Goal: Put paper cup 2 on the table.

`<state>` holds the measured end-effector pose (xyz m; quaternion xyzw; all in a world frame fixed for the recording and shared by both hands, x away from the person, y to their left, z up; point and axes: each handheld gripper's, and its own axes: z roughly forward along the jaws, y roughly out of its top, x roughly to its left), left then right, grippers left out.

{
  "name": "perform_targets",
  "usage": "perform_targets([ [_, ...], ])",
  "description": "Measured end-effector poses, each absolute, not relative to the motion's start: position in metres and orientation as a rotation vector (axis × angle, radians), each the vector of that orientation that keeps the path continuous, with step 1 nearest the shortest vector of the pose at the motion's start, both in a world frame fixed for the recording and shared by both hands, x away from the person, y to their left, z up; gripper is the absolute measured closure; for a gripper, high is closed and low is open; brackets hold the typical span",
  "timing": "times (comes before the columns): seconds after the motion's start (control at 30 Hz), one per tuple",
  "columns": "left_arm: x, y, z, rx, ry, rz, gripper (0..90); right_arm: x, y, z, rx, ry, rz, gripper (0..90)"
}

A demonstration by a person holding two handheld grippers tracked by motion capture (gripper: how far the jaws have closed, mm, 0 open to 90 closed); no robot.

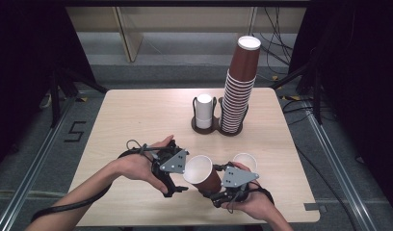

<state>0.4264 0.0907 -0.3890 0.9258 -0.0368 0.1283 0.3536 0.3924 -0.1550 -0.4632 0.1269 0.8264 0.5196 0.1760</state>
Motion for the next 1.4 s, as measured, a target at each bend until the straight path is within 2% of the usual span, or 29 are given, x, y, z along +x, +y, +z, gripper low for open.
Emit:
perform_targets([
  [0.07,0.426,0.095,-0.394,2.366,-0.059,0.332,0.0,0.394,-0.158,-0.461,0.352,2.324,1.477,19.0],
  [0.2,0.423,0.102,-0.405,2.308,-0.008,0.414,0.0,0.395,-0.163,-0.458,0.416,2.287,1.515,19.0],
  [0.6,0.424,0.118,-0.43,2.11,0.232,0.486,0.0,0.405,-0.179,-0.438,0.524,2.147,1.591,18.9],
  [0.97,0.423,0.129,-0.449,2.041,0.349,0.499,0.0,0.418,-0.206,-0.414,0.612,1.981,1.611,18.9],
  [1.4,0.423,0.132,-0.463,2.004,0.426,0.487,0.0,0.417,-0.244,-0.406,0.714,1.864,1.587,18.9],
])
